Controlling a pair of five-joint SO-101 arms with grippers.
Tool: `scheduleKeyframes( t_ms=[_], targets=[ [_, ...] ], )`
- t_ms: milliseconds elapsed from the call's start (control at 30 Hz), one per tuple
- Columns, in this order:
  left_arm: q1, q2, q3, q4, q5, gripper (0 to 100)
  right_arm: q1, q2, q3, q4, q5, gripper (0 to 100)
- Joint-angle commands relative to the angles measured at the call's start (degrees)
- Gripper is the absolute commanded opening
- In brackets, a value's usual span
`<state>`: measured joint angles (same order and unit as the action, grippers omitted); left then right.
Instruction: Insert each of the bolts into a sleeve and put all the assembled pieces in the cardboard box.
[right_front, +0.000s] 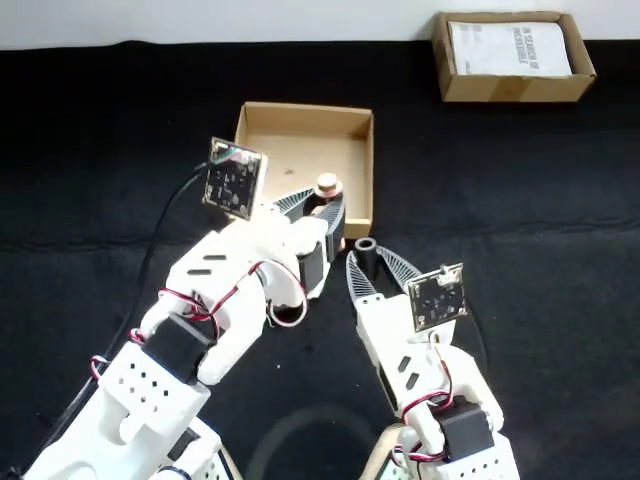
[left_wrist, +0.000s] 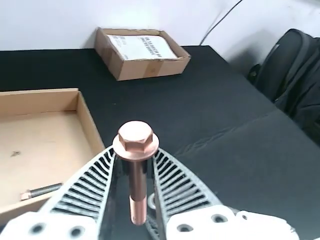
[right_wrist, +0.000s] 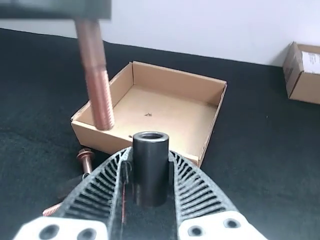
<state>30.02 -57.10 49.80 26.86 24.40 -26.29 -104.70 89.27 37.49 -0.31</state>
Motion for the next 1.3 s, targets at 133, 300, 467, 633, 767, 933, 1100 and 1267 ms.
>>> scheduleKeyframes(
  t_ms=[133,300,467,633,767,933,1100,1267],
  targets=[
    [-0.1,0.5,-3.7,0.1,1.0,1,0.7,-0.2,2.6,-2.1,-0.5,0.8],
    [-0.3,5.6,-3.6,-4.2,1.0,1,0.7,0.0,2.2,-3.4,-4.2,0.8],
    [1.1,12.2,-6.3,-8.2,1.0,1,-1.8,-0.1,2.1,-3.6,-4.4,0.8],
    [2.3,15.2,-9.1,-8.3,1.0,1,-1.8,-0.1,2.1,-3.6,-4.3,0.8],
    [2.4,15.3,-8.8,-8.3,1.0,1,-1.8,-0.2,2.1,-3.6,-4.2,0.8],
    [2.4,15.2,-8.7,-4.1,1.1,1,-1.5,-0.2,2.0,-3.6,-4.1,0.8],
    [2.2,15.2,-8.7,-1.6,1.1,1,-1.5,-0.2,1.2,-3.6,-4.1,0.8],
    [2.9,15.3,-6.7,-1.2,1.3,1,-1.5,0.0,0.0,-3.6,-4.0,0.8]
  ],
)
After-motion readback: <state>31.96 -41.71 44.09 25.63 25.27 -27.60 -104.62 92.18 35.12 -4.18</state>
